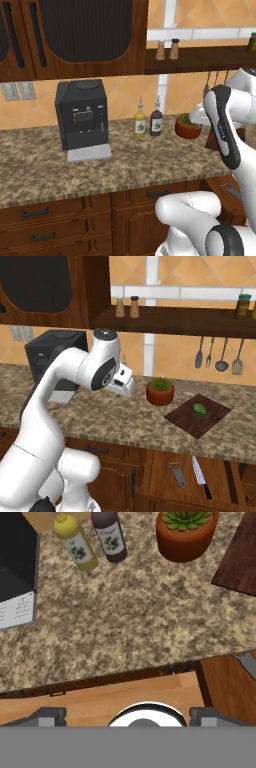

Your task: Place the appropriate cutting tool for cutting the avocado skin on the cutting board.

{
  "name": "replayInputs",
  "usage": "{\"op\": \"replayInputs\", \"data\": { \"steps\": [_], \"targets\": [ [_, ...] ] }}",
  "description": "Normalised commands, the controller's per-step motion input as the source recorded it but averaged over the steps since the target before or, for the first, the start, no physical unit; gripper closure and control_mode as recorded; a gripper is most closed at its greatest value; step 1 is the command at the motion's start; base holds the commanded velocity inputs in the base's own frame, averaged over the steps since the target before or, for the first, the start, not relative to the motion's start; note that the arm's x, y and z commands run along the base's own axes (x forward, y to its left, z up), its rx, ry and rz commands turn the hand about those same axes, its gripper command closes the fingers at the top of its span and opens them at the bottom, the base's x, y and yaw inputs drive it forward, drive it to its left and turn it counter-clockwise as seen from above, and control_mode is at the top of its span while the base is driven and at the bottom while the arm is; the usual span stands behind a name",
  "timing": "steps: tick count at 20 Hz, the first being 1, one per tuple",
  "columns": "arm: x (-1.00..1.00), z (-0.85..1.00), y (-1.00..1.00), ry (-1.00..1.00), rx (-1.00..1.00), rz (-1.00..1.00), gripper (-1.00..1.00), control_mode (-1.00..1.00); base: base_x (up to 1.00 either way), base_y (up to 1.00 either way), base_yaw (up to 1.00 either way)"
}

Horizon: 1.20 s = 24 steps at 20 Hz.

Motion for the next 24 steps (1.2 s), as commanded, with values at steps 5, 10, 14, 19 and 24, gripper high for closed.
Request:
{"op": "replayInputs", "data": {
  "steps": [5,10,14,19,24],
  "targets": [
    [-0.31,-0.49,-1.00,0.01,-0.05,0.00,-1.00,-1.00,0.00,0.00,0.00],
    [-0.53,-0.24,-1.00,0.09,0.00,0.00,-1.00,-1.00,0.00,0.00,0.00],
    [-0.51,-0.36,-0.92,0.07,0.00,0.00,-1.00,-1.00,0.00,0.00,0.00],
    [-0.38,-0.36,-0.84,0.04,0.00,0.00,-1.00,-1.00,0.00,0.00,0.00],
    [-0.02,-0.43,-0.82,0.07,0.04,-0.02,-1.00,-1.00,0.00,0.00,0.00]
  ]
}}
